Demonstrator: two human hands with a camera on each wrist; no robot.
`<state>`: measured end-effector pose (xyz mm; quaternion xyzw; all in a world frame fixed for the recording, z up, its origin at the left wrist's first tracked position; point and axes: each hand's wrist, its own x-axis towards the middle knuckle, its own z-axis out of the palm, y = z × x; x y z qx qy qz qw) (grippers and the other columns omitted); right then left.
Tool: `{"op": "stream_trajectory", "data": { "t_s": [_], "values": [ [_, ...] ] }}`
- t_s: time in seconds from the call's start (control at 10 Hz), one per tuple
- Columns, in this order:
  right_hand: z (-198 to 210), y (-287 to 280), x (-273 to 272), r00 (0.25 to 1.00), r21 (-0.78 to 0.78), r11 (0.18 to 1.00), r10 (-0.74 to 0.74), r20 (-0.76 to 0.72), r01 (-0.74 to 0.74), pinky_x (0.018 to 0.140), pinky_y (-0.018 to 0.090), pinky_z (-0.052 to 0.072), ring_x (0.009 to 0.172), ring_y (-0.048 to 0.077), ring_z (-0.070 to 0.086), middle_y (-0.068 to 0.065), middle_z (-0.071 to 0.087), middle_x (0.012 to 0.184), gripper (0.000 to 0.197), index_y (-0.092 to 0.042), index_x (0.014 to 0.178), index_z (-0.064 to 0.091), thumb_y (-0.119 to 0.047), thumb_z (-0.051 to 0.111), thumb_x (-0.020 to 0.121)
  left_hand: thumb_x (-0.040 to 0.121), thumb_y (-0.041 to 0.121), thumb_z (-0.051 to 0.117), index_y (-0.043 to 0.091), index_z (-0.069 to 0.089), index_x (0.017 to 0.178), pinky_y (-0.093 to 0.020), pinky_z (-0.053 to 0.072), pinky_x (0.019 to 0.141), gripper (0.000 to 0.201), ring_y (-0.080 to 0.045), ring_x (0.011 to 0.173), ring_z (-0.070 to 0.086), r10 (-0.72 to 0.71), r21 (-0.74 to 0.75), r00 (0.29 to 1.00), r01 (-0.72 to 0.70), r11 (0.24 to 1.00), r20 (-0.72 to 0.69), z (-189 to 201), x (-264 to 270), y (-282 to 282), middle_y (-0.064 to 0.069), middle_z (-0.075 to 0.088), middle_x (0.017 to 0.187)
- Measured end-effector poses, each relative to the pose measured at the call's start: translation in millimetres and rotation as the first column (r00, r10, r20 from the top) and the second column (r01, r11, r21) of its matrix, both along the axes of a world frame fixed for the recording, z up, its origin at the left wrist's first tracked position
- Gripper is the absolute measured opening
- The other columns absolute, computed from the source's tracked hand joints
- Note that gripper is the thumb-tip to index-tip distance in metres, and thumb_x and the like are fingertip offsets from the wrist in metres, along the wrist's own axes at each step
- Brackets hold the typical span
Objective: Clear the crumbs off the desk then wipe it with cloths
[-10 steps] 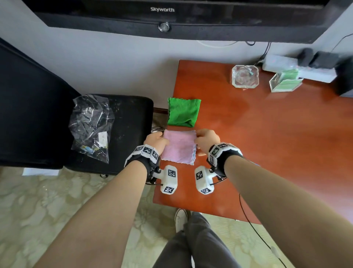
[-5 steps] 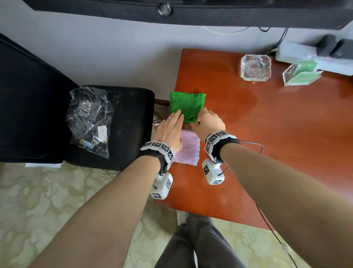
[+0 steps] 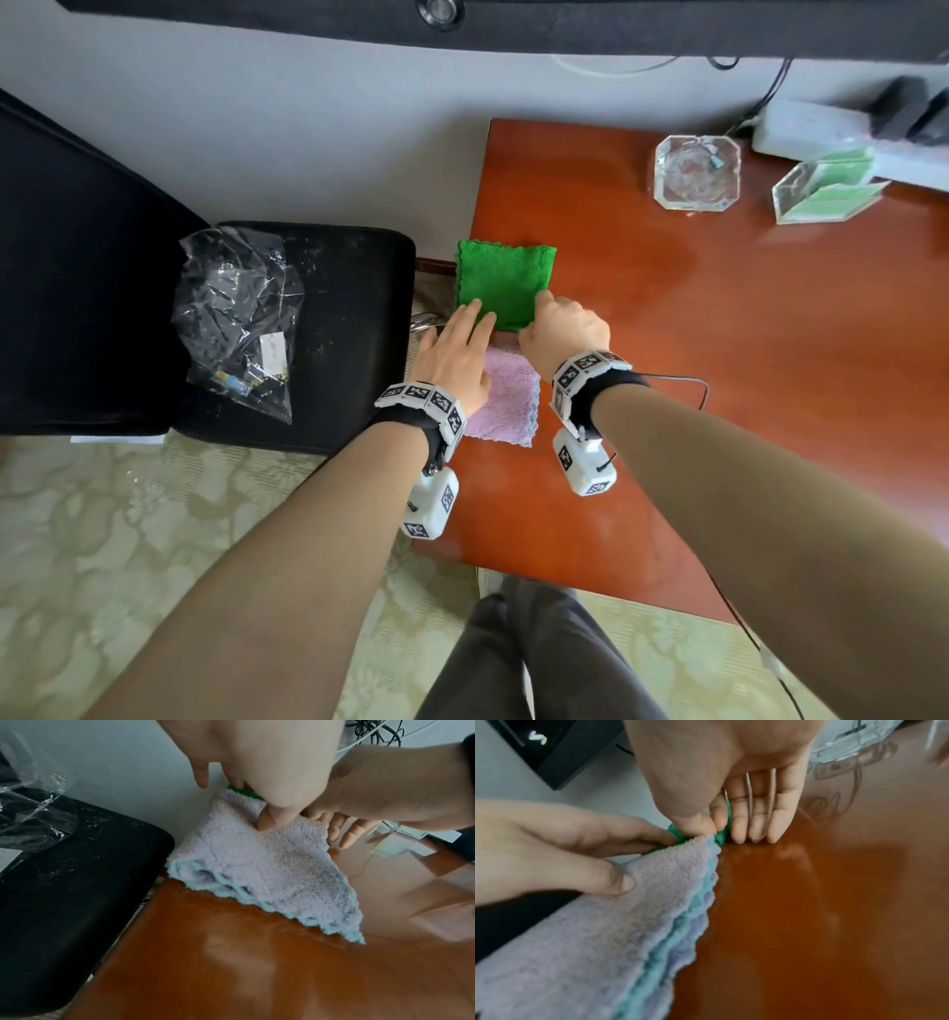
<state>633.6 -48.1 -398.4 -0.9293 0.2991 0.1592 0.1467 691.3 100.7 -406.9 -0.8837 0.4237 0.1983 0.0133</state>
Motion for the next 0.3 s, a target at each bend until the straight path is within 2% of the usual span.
{"op": "stream_trajectory", "data": {
  "t_s": [0.1,0.2,0.3],
  "values": [
    [1.2,3.8,-2.8,0.994,-0.007,0.995,0.099,-0.048,-0.1,0.065,0.035,0.041,0.093,0.032,0.06,0.008,0.059,0.103,0.027,-0.014,0.116,0.046,-0.032,0.049,0.097,0.092,0.017,0.057,0.015,0.022,0.155,-0.046,0.03,0.116,0.073,-0.019,0.151,0.01,0.032,-0.028,0.998,-0.033,0.999,-0.051,0.1,0.3,2.9,-0.003,0.009,0.165],
    [6.2,1.7,-2.3,0.991,0.007,0.994,0.106,-0.079,-0.106,0.063,0.035,0.043,0.085,0.031,0.06,0.009,0.059,0.1,0.024,-0.014,0.116,0.045,-0.03,0.045,0.098,0.094,0.018,0.054,0.018,0.021,0.155,-0.046,0.03,0.115,0.07,-0.017,0.152,0.009,0.053,-0.023,0.996,-0.055,0.998,-0.076,3.5,3.3,-0.7,0.001,0.007,0.165],
    [13.6,-12.5,-10.2,0.996,0.11,0.994,-0.014,-0.092,0.024,0.064,0.036,0.051,0.076,0.03,0.059,0.009,0.058,0.093,0.022,-0.013,0.11,0.049,-0.029,0.044,0.095,0.097,0.021,0.05,0.018,0.022,0.155,-0.049,0.027,0.117,0.064,-0.016,0.151,0.013,0.061,0.032,0.992,-0.058,0.998,-0.107,17.5,9.3,-8.5,0.001,0.011,0.164]
  ]
}}
